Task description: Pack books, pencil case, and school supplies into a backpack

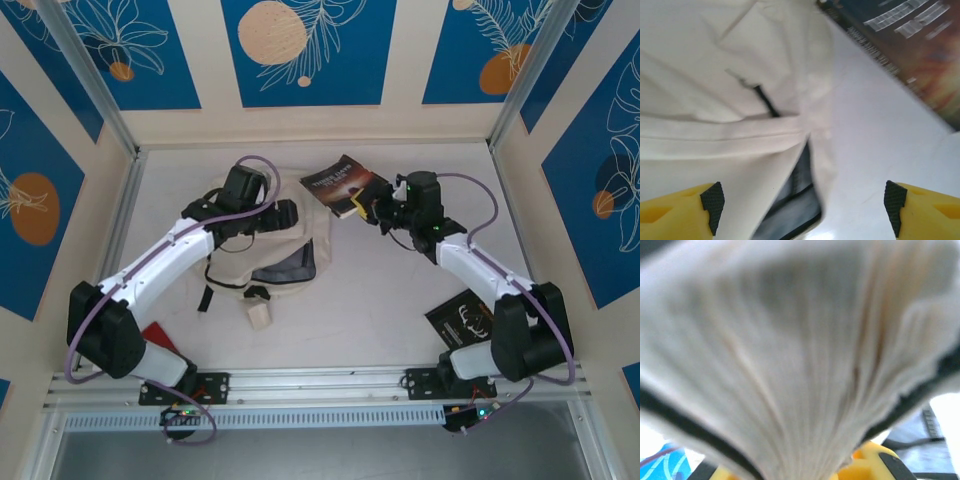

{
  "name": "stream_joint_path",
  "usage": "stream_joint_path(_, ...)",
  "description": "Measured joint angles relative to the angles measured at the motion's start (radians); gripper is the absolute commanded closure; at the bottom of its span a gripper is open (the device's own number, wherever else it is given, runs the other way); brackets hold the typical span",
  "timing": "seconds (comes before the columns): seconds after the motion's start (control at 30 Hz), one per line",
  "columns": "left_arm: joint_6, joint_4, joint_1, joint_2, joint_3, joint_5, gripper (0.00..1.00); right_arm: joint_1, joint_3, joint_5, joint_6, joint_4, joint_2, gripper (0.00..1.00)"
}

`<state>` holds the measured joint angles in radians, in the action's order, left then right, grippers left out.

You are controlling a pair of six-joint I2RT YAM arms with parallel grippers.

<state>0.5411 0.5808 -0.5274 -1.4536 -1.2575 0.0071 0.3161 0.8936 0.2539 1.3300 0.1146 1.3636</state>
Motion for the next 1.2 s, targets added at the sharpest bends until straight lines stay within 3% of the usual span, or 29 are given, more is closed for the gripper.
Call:
stream_joint_path(0.27,-0.281,0.315,0.000,0.002,-0.019,-0.087,0.30,-0.016,-0.002,-0.039,-0.170,-0.196,-0.061,0.97)
stream_joint_path(0.7,-0.395,0.496,-0.027,-0.101,-0.032,-0.151,0.36,-0.018,-0.006,-0.058,-0.210,-0.262,-0.064,0.97)
stream_joint_path(0.8,-0.395,0.498,-0.037,-0.135,-0.032,-0.159,0.49,-0.018,-0.006,-0.058,-0.209,-0.262,-0.064,0.97)
stream_joint_path(1.03,-0.389,0.498,-0.041,-0.200,-0.036,-0.178,0.65,-0.018,-0.006,-0.062,-0.210,-0.268,-0.064,0.97)
stream_joint_path(1.2,-0.382,0.496,-0.041,-0.217,-0.064,-0.209,0.93,-0.019,-0.006,-0.072,-0.214,-0.282,-0.065,0.97)
